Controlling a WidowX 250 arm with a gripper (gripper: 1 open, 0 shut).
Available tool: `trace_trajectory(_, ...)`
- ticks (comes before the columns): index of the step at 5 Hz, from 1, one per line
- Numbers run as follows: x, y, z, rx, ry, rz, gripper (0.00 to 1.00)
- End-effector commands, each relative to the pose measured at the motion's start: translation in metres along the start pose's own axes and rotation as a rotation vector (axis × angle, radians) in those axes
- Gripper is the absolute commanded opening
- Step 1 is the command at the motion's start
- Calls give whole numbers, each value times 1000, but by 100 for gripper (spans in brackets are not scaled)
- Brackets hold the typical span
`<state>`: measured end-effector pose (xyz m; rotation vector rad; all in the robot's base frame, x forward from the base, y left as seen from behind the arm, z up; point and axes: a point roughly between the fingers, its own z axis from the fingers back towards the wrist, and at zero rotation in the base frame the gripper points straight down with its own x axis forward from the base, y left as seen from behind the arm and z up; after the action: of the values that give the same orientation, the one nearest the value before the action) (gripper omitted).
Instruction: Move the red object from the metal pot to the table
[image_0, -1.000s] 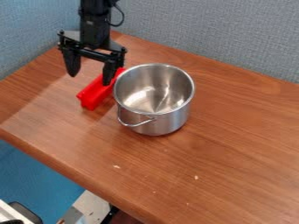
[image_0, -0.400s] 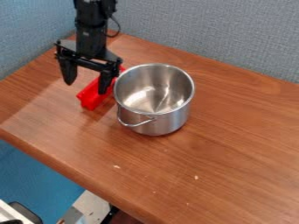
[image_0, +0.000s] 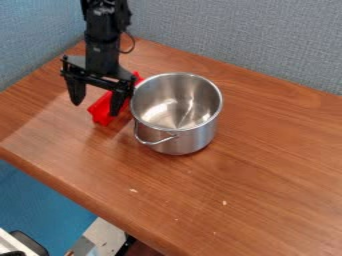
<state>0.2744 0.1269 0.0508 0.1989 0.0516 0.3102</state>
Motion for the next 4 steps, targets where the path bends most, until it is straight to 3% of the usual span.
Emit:
trace_trajectory(1,1,4,-1,0,-7,18,100)
trace_trajectory(2,-1,3,-8,-15,16,24,0)
trace_trajectory(4,-5,2,-5,-40,34,17,0)
